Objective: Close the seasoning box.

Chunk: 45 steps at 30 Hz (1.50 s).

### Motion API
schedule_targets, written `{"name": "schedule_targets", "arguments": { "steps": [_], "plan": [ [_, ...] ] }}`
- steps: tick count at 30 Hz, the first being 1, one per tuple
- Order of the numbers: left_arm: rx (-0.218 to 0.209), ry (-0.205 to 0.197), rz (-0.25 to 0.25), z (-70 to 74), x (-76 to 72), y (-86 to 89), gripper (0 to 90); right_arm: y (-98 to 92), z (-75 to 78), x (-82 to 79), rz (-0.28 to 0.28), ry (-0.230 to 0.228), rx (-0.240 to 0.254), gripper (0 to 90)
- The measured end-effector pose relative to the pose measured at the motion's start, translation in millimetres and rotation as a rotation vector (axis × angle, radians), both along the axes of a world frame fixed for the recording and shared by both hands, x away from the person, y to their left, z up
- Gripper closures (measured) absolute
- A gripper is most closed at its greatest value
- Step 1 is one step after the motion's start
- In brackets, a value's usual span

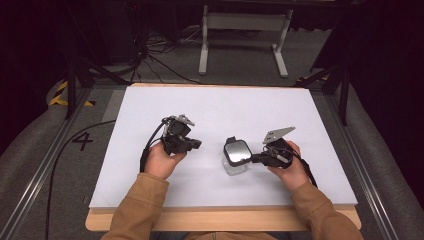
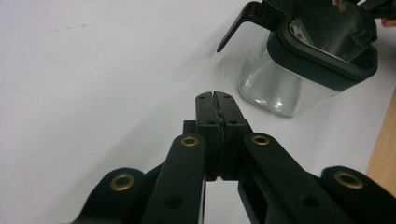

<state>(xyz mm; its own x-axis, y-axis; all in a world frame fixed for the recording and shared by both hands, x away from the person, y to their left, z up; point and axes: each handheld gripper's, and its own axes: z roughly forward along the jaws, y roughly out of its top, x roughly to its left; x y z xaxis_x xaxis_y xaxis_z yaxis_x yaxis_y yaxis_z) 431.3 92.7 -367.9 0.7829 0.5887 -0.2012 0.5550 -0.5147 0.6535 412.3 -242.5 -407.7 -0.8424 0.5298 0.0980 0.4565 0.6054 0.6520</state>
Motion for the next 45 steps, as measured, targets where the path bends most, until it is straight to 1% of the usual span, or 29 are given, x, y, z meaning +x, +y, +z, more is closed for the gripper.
{"name": "schedule_targets", "arguments": {
  "steps": [2, 4, 9, 13, 14, 15, 16, 17, 18, 19, 20, 21, 24, 25, 27, 28, 30, 32, 33, 34, 35, 36, 37, 39, 40, 42, 43, 44, 45],
  "plan": [
    [-0.007, 0.002, 0.004, 0.7, -0.2, 0.3, 89.6, 5.2, -0.6, -4.7, 0.013, 0.004, -0.02, 89.9],
    [-0.005, -0.006, -0.001, 1.4, 1.0, 0.8, 89.6, 8.1, -1.1, -7.7, 0.022, 0.012, -0.028, 89.9],
    [-0.015, -0.001, 0.0, 2.7, 1.3, -0.5, 89.6, 12.7, -2.7, -12.6, 0.052, 0.028, -0.041, 89.9],
    [-0.021, -0.006, 0.0, 3.7, 1.6, 0.1, 89.6, 14.1, -3.3, -14.3, 0.085, 0.047, -0.035, 89.9],
    [-0.026, -0.008, 0.002, 4.2, 1.7, 0.7, 89.6, 14.2, -3.5, -14.4, 0.085, 0.051, -0.036, 89.9],
    [-0.025, -0.009, 0.003, 4.9, 1.6, 1.5, 89.5, 13.8, -3.2, -13.9, 0.093, 0.05, -0.033, 89.8],
    [-0.031, -0.013, 0.009, 5.6, 1.1, 2.3, 89.5, 12.6, -1.4, -13.7, 0.087, 0.044, -0.035, 89.8],
    [-0.032, -0.02, 0.007, 7.0, 0.8, 4.4, 89.4, 9.6, 2.6, -13.2, 0.071, 0.021, -0.041, 89.8],
    [-0.039, -0.022, 0.015, 8.4, -0.1, 5.8, 89.3, 3.3, 10.3, -12.6, 0.043, -0.01, -0.032, 89.8],
    [-0.044, -0.027, 0.022, 9.4, -0.6, 7.0, 89.1, -3.5, 17.5, -11.8, 0.023, -0.037, -0.012, 89.8],
    [-0.053, -0.032, 0.029, 11.4, -1.3, 9.6, 89.0, -9.2, 23.3, -11.6, 0.006, -0.053, 0.007, 89.8],
    [-0.048, -0.039, 0.027, 12.7, -1.1, 11.8, 88.8, -19.1, 32.4, -11.2, -0.023, -0.084, 0.037, 89.8],
    [-0.045, -0.051, 0.058, 14.4, -1.4, 19.7, 87.6, -41.7, 47.9, -9.4, -0.091, -0.133, 0.078, 88.5],
    [-0.043, -0.057, 0.065, 13.9, -0.4, 23.1, 87.1, -48.7, 50.8, -8.1, -0.119, -0.152, 0.08, 83.6],
    [-0.034, -0.059, 0.098, 12.7, 0.7, 29.4, 86.2, -62.2, 54.1, -5.1, -0.168, -0.164, 0.092, 79.9],
    [-0.015, -0.066, 0.119, 12.1, 1.0, 32.5, 85.7, -68.6, 54.9, -3.8, -0.195, -0.174, 0.094, 77.0],
    [0.003, -0.067, 0.154, 10.0, 2.3, 39.4, 84.6, -79.5, 55.7, -1.4, -0.246, -0.19, 0.087, 72.3],
    [-0.001, -0.066, 0.179, 7.4, 4.5, 46.7, 83.7, -91.5, 55.3, 1.5, -0.296, -0.2, 0.081, 66.6],
    [0.008, -0.076, 0.197, 5.6, 6.0, 50.8, 82.9, -96.9, 54.6, 2.7, -0.32, -0.203, 0.078, 64.8],
    [0.018, -0.086, 0.227, 3.1, 6.9, 54.2, 81.5, -102.1, 53.6, 4.4, -0.342, -0.203, 0.075, 63.0],
    [0.028, -0.083, 0.246, 0.0, 8.1, 59.1, 80.9, -106.9, 52.0, 6.0, -0.361, -0.197, 0.072, 60.4],
    [0.033, -0.082, 0.254, -2.4, 9.9, 63.7, 80.4, -112.6, 49.6, 8.1, -0.386, -0.193, 0.073, 57.2],
    [0.031, -0.079, 0.262, -4.5, 11.1, 67.0, 79.4, -116.8, 47.5, 9.5, -0.405, -0.188, 0.076, 56.0],
    [0.029, -0.06, 0.299, -10.7, 14.0, 75.4, 76.7, -124.3, 42.7, 12.4, -0.435, -0.184, 0.076, 52.6],
    [0.029, -0.061, 0.309, -14.2, 16.1, 80.0, 75.2, -127.5, 40.3, 14.0, -0.445, -0.182, 0.073, 50.3],
    [0.014, -0.048, 0.315, -19.5, 18.2, 85.3, 72.6, -131.9, 35.7, 16.1, -0.461, -0.181, 0.069, 47.1],
    [0.004, -0.047, 0.311, -24.4, 20.0, 88.7, 70.8, -133.2, 33.6, 17.3, -0.466, -0.18, 0.06, 46.0],
    [-0.002, -0.052, 0.303, -27.9, 21.0, 90.2, 66.8, -135.0, 29.7, 19.1, -0.467, -0.183, 0.042, 46.1],
    [0.007, -0.068, 0.298, -31.6, 22.2, 91.5, 63.8, -136.0, 26.6, 20.1, -0.464, -0.186, 0.041, 46.7]
  ]
}}
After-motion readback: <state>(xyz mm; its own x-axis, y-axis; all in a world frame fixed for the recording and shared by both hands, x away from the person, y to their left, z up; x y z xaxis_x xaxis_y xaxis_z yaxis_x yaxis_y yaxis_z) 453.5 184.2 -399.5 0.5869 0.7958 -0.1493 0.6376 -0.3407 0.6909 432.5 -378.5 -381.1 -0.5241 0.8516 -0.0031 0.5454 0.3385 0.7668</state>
